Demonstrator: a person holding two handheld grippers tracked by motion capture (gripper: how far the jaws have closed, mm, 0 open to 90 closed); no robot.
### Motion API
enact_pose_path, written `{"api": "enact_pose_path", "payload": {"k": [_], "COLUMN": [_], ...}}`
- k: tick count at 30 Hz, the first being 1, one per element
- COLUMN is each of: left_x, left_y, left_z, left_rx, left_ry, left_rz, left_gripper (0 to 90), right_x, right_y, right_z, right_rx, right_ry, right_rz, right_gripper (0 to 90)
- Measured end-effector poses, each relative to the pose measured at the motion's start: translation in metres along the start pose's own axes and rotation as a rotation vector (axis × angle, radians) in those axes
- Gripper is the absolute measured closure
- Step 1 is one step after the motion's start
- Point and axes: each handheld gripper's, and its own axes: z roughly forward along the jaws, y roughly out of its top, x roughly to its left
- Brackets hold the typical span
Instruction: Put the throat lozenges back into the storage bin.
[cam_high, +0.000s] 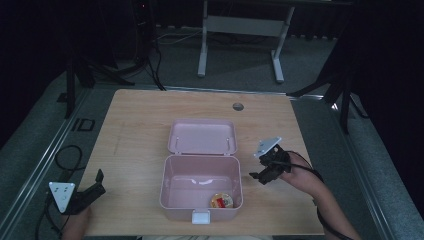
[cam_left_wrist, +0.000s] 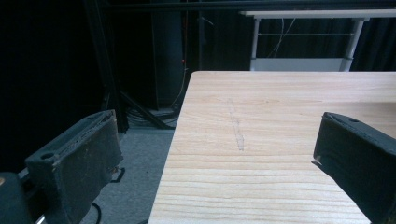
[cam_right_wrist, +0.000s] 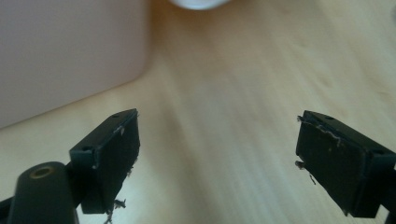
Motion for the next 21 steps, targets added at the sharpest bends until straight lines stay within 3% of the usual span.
{"api": "enact_pose_path", "payload": {"k": [4, 9, 14, 21], "left_x": [0.000, 0.000, 0.000, 0.000], "left_y": [0.000, 0.000, 0.000, 0.000], "left_z": [0.000, 0.000, 0.000, 0.000], "left_rx": [-0.001, -0.001, 0.000, 0.002], "left_ry": [0.000, 0.001, 0.000, 0.002], "left_rz": [0.001, -0.001, -0.001, 0.004], "left_gripper": [1.2, 1.2, 1.2, 1.2], "right_x": [-0.012, -0.024, -0.030, -0.035], "right_y": [-0.019, -0.043, -0.065, -0.092], "right_z": [0.009, 0.015, 0.018, 0.012], "right_rx": [-0.077, -0.160, -0.198, -0.269], "right_ry": [-0.068, -0.155, -0.212, -0.341], "right_rz": [0.113, 0.213, 0.298, 0.426], "right_gripper": [12.6, 12.3, 12.2, 11.4]}}
